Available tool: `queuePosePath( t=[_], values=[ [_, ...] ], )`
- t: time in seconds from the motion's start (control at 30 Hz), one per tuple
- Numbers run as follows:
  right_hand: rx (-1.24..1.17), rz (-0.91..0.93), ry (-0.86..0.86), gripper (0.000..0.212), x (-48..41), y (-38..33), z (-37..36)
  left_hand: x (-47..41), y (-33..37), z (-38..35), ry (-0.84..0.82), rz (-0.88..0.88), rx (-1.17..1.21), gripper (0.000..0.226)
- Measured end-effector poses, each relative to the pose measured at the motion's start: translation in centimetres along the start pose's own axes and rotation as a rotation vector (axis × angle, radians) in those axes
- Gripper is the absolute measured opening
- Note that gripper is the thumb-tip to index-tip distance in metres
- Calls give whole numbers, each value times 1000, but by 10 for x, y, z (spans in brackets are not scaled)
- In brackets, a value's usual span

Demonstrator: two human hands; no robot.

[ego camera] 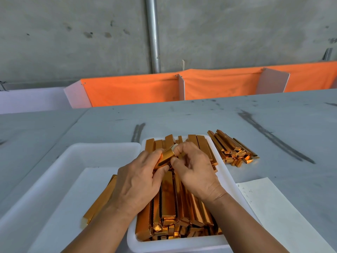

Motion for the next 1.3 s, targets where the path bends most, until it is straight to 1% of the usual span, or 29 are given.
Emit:
queuePosePath(
  t=[0.1,0.2,0.3,0.4,0.53,0.6,0.7,0.8,1.0,1.17,1.3],
  values=[
    [-31,-6,-11,17,-1,0,2,0,-1,0,-9,1,24,48],
    [-142,-38,61,29,-1,-1,3,0,-1,0,3,-1,40,50],
    [-139,-65,121,26,-1,2,2,0,0,-1,-1,-9,43,51],
    [-108,-96,144,24,-1,4,1,0,-1,-1,-10,-14,51,52],
    [-104,-97,157,29,-1,6,1,1,0,0,-7,-16,60,50],
    [-81,-77,147,33,-1,5,2,1,0,0,-6,-16,53,49],
    [-72,-56,134,30,0,4,2,1,1,0,-8,-16,51,49],
    [-84,-48,123,32,0,3,3,1,1,-1,-11,-18,47,48],
    [-108,-134,105,36,1,3,3,2,-1,-1,-22,-2,56,54],
    [-145,-101,96,29,-1,1,3,2,-2,-3,-25,-3,57,56],
    [-172,-119,96,28,-1,2,4,3,-3,-3,-38,0,56,56]
  ],
)
Point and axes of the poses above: each hand's wrist, its own x-axis away from the middle knuckle, its own z-axis out of the back of the hand, y = z × x, the point moved 1 cm from there along -x, towards the middle knuckle, and after that the axes turned 15 degrees about z, right-handed, at the moved point
